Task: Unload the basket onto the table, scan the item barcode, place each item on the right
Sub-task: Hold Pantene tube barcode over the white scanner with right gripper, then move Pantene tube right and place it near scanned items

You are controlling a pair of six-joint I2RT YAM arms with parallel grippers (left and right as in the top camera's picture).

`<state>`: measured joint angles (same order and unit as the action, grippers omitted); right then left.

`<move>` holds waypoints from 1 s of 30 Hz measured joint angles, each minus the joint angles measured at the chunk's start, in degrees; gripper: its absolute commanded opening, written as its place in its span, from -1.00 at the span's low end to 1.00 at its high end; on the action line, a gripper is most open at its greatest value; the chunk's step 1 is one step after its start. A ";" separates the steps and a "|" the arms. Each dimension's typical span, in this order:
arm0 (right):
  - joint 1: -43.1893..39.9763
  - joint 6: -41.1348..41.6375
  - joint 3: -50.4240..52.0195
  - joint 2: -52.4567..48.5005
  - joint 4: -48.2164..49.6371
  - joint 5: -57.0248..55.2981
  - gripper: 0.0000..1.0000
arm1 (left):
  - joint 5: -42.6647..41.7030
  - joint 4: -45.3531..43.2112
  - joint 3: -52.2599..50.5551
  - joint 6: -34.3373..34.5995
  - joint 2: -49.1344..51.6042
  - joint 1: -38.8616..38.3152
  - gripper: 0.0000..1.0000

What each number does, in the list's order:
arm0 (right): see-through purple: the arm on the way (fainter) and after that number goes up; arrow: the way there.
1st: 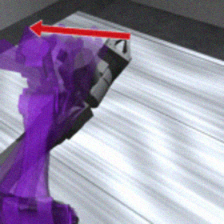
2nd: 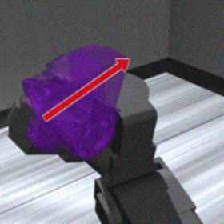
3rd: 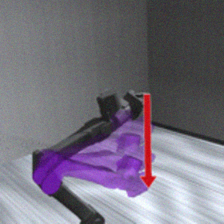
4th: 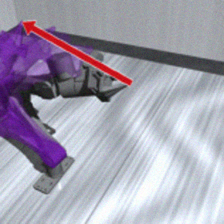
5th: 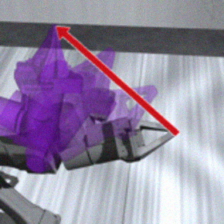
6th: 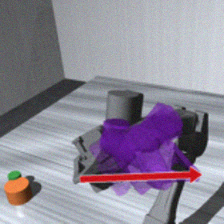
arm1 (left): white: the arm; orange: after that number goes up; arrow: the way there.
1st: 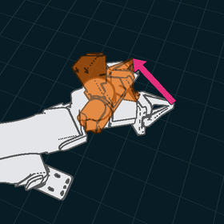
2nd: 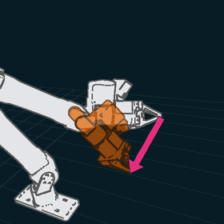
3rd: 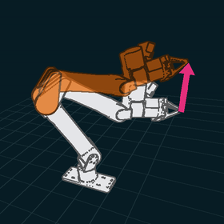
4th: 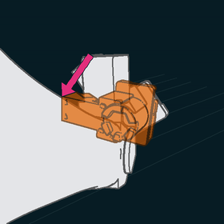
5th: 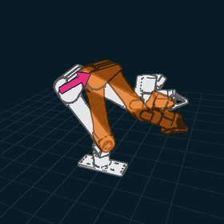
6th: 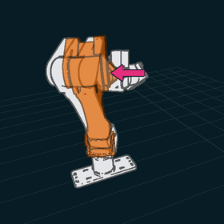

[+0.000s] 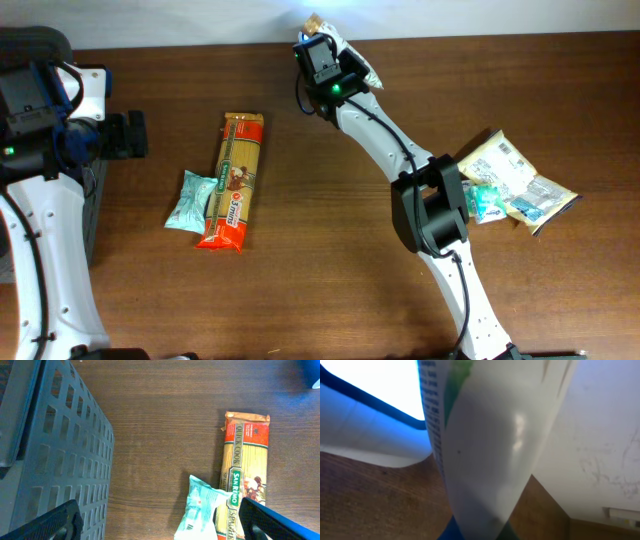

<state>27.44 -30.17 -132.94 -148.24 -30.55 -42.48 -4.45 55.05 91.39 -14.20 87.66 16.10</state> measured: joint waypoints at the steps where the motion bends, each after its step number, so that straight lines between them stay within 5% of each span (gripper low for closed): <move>1: 0.31 0.81 0.00 0.00 -0.26 -0.17 -0.92 | 0.00 0.00 0.00 0.00 0.00 0.00 0.99; 7: 1.05 14.14 0.07 9.29 -20.65 10.64 -0.92 | 0.00 -0.04 0.00 0.00 0.00 0.00 0.99; 13: 1.05 33.94 -0.79 35.47 -55.01 31.65 -0.92 | 0.00 0.00 0.00 0.00 0.00 0.00 0.99; 16: -0.37 41.97 -0.44 35.41 -65.33 35.15 -0.92 | -0.02 0.00 0.00 0.00 0.00 0.00 0.98; 20: -10.01 45.48 13.55 35.30 -64.46 38.93 -0.92 | 0.00 -0.13 0.00 0.00 0.00 0.00 0.98; 26: -18.71 38.05 43.23 33.97 -41.94 39.78 -0.92 | 0.00 0.00 0.02 0.00 0.00 0.00 0.98; 30: -21.40 34.95 52.48 34.56 -33.18 40.04 -0.54 | 0.00 -0.02 0.00 0.00 0.00 0.00 0.99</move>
<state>6.04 4.78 -80.47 -113.69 -63.72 -2.44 -4.45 55.02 91.39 -14.20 87.66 16.10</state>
